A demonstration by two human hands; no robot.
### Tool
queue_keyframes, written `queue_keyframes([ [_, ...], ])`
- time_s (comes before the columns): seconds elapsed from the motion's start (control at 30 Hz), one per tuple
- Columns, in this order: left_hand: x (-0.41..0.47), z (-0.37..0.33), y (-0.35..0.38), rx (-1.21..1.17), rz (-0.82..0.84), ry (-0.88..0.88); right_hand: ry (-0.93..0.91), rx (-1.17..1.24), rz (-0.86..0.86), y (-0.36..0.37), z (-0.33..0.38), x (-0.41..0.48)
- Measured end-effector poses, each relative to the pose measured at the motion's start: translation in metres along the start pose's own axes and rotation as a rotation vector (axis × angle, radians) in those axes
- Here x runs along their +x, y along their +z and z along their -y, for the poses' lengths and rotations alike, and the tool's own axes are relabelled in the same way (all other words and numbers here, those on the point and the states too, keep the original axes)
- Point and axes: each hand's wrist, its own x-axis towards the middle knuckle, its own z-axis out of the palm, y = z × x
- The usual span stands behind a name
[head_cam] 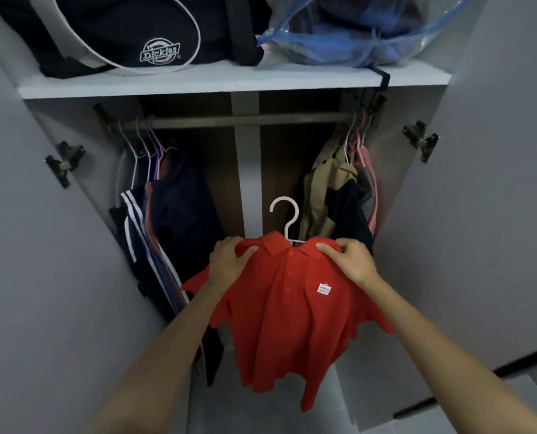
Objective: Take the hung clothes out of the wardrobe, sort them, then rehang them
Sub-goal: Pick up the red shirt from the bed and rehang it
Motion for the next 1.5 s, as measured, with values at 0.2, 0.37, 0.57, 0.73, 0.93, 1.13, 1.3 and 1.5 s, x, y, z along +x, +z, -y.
queue_keyframes([
  [0.2,0.065,-0.014,0.006,0.010,-0.010,0.033,-0.001,0.019,-0.040,-0.014,0.014,0.055],
  [0.37,0.114,-0.024,0.009,0.048,-0.024,0.114,-0.015,0.046,-0.117,-0.018,0.028,0.084],
  [0.57,0.169,-0.037,0.024,0.137,-0.004,0.180,0.002,-0.011,-0.191,-0.012,0.050,0.114],
  [0.73,0.199,-0.037,0.020,0.188,-0.032,0.237,0.060,0.000,-0.300,-0.016,0.059,0.140],
  [0.93,0.209,-0.026,0.014,0.302,-0.006,0.285,0.123,0.028,-0.435,-0.020,0.077,0.168],
  [1.13,0.213,-0.015,0.007,0.352,0.030,0.323,0.207,0.111,-0.504,-0.014,0.090,0.192],
  [1.3,0.216,-0.011,0.007,0.370,0.058,0.320,0.243,0.127,-0.496,-0.001,0.083,0.214],
  [1.5,0.219,-0.007,0.013,0.372,0.091,0.290,0.321,0.235,-0.529,0.001,0.073,0.229],
])
